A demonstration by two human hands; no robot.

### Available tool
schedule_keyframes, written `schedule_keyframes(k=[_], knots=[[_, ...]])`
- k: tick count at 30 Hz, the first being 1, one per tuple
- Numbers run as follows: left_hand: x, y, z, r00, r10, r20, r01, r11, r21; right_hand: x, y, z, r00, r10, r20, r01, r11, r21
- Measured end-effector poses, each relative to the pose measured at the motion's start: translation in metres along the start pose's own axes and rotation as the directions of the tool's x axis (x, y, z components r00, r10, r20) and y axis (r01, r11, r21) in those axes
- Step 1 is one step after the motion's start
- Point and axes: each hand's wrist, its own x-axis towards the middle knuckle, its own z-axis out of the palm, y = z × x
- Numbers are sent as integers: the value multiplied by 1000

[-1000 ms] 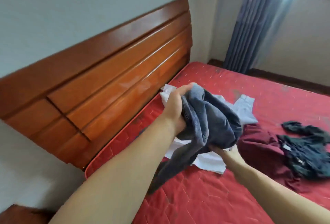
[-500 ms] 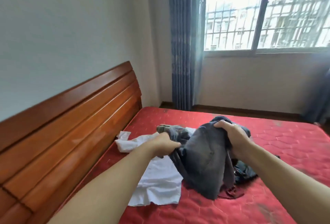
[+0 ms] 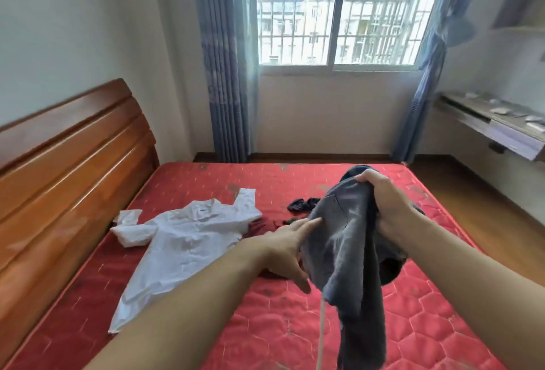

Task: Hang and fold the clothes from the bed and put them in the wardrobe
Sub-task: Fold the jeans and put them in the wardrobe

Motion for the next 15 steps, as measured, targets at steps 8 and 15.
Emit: schedule_keyframes(k=[8,15], knots=[[66,56,47,930,95,-356,-118,992,-43,-6,-69,-128,1000,0,23,-4,977,211],[163,183,84,914,-85,-396,-105,894,-435,31,-70,-266,1000,16,10,-17,994,111]])
